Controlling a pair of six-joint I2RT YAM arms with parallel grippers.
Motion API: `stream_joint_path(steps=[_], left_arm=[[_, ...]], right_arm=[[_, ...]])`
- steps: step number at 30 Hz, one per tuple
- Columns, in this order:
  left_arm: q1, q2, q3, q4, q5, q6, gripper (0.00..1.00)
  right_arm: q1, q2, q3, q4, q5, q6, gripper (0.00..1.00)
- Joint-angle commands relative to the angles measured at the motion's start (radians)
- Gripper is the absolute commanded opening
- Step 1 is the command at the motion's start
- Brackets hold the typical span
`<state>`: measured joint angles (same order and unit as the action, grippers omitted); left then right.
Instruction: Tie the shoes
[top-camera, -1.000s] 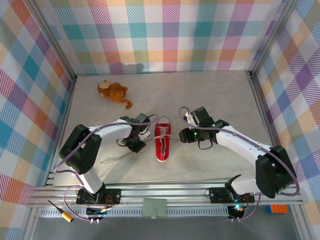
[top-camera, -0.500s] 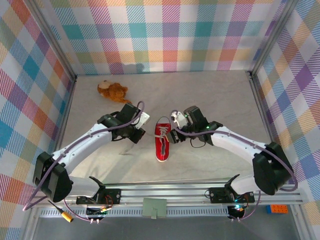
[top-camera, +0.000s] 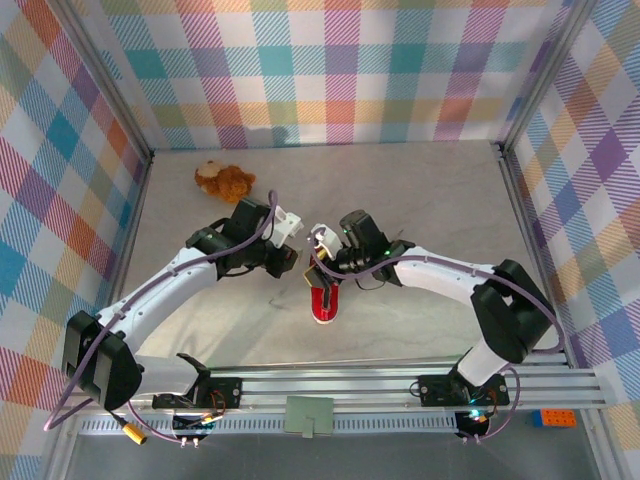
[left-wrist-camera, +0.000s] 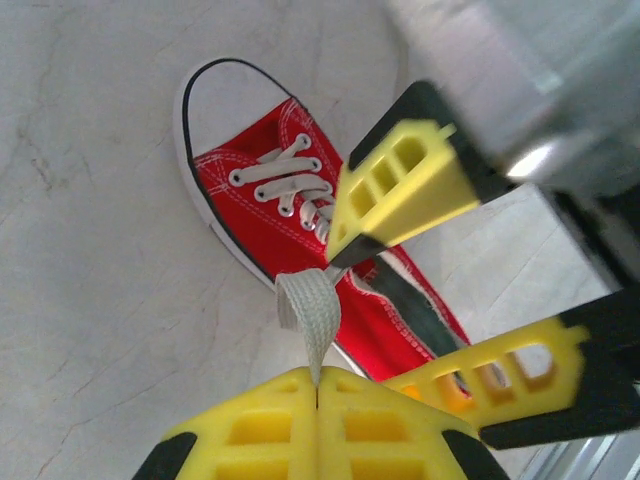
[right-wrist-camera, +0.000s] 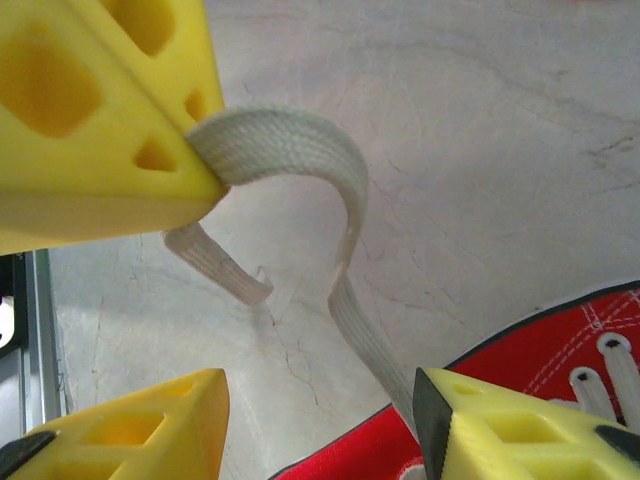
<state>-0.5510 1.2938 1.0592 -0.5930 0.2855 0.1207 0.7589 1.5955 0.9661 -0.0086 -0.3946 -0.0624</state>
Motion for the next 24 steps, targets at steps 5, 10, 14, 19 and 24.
stream_joint_path(steps=[5,10,14,19,24], left_arm=[[0.025,-0.042,-0.006,0.018,0.095,-0.022,0.0],[0.028,-0.053,-0.021,0.02,0.116,-0.032,0.0],[0.033,-0.076,-0.05,0.031,0.091,-0.038,0.0],[0.04,-0.133,-0.123,0.11,0.054,-0.059,0.25],[0.045,-0.238,-0.247,0.3,0.117,-0.002,0.38]], right_arm=[[0.005,0.066,0.07,0.11,-0.046,0.028,0.49],[0.007,0.086,0.105,0.11,0.022,0.067,0.33],[0.007,0.049,0.078,0.115,0.131,0.093,0.0],[0.007,-0.03,0.036,0.102,0.196,0.096,0.0],[0.005,-0.041,0.064,0.019,0.216,0.116,0.0]])
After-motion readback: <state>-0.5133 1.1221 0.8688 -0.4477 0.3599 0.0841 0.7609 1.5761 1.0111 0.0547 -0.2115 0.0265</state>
